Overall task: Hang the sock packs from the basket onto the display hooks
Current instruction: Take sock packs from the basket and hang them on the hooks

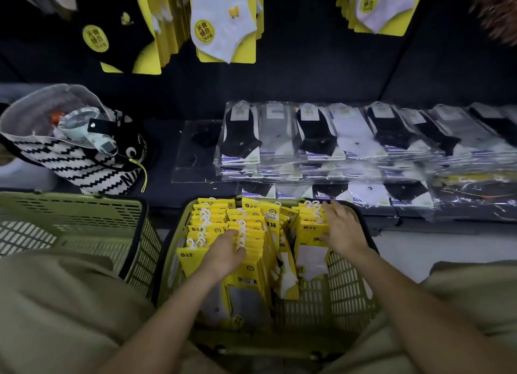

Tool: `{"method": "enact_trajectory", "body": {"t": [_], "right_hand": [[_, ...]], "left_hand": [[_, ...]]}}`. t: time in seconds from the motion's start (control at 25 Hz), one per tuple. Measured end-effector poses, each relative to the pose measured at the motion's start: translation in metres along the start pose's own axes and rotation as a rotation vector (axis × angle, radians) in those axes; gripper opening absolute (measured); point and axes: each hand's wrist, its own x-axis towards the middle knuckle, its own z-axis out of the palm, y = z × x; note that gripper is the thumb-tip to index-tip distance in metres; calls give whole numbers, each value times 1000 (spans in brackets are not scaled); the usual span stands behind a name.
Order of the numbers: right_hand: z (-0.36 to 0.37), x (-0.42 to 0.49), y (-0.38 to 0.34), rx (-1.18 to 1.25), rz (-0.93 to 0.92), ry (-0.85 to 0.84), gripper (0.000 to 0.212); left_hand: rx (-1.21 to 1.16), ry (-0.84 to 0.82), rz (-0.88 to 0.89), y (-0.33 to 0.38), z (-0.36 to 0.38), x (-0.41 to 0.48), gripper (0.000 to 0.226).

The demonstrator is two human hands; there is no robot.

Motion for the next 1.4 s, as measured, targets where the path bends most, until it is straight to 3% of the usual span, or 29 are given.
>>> {"method": "enact_trajectory", "body": {"t": [0.28, 0.48, 0.68, 0.84, 1.04, 1.2, 1.28, 1.4], "right_hand": [[11, 3, 8, -194, -66, 119, 82], [15, 0, 10, -183, -88, 177, 69], [7, 1, 15, 167, -12, 14, 71], [7, -3, 24, 165, -2, -87, 66], [-12, -15, 25, 105, -27, -95, 47], [-56, -27, 24, 193, -119, -123, 60], [-79, -33, 21, 239, -172, -133, 65], [-105, -42, 12, 399, -243, -159, 55]], "left_hand": [[26, -17, -16, 20, 15, 7, 54], [32, 32, -63, 30, 20, 7, 56], [-1, 263, -106, 42, 19, 2, 61], [-101, 276, 49, 53, 20, 0, 58], [-110, 87, 175, 66, 32, 0, 57], [-323, -235, 181, 79, 45, -2, 83], [-418, -269, 187, 87, 50, -1, 91], [-564, -178, 229, 99, 46, -4, 67]]}}
